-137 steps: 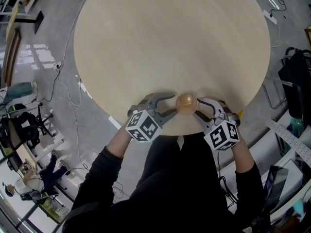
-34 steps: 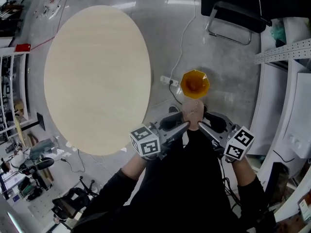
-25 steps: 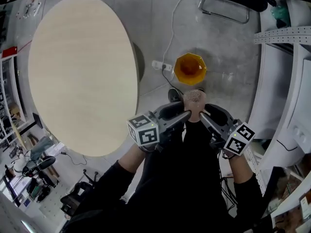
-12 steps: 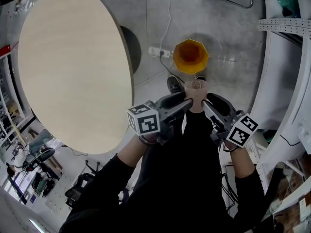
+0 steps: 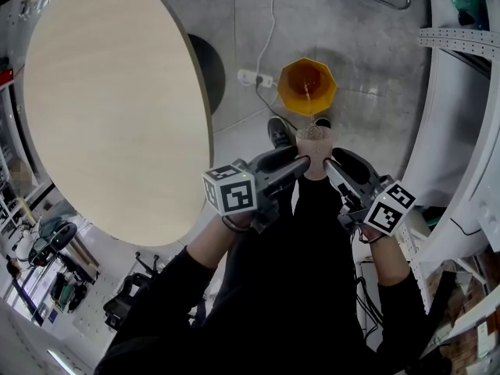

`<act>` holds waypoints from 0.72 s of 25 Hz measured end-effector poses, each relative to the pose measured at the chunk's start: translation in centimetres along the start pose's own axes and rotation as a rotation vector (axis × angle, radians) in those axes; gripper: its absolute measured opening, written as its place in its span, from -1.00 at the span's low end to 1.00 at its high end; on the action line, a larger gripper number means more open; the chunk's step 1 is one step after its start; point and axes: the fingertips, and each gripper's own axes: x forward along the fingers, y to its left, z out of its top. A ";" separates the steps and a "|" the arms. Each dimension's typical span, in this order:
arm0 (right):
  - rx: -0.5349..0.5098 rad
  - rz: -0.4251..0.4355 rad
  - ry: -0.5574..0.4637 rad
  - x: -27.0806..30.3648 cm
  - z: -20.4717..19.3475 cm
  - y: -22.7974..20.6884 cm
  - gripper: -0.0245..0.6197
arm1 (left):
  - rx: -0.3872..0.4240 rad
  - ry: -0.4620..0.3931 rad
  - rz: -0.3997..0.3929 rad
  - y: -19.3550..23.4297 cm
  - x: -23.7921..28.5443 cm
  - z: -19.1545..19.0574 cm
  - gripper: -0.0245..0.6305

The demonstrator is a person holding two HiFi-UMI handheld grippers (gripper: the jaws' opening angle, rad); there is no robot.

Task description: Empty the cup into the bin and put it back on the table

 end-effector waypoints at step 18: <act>0.214 -0.106 0.029 0.1 -0.7 -1.9 -0.40 | -0.194 0.028 0.053 1.9 0.9 -0.5 -0.28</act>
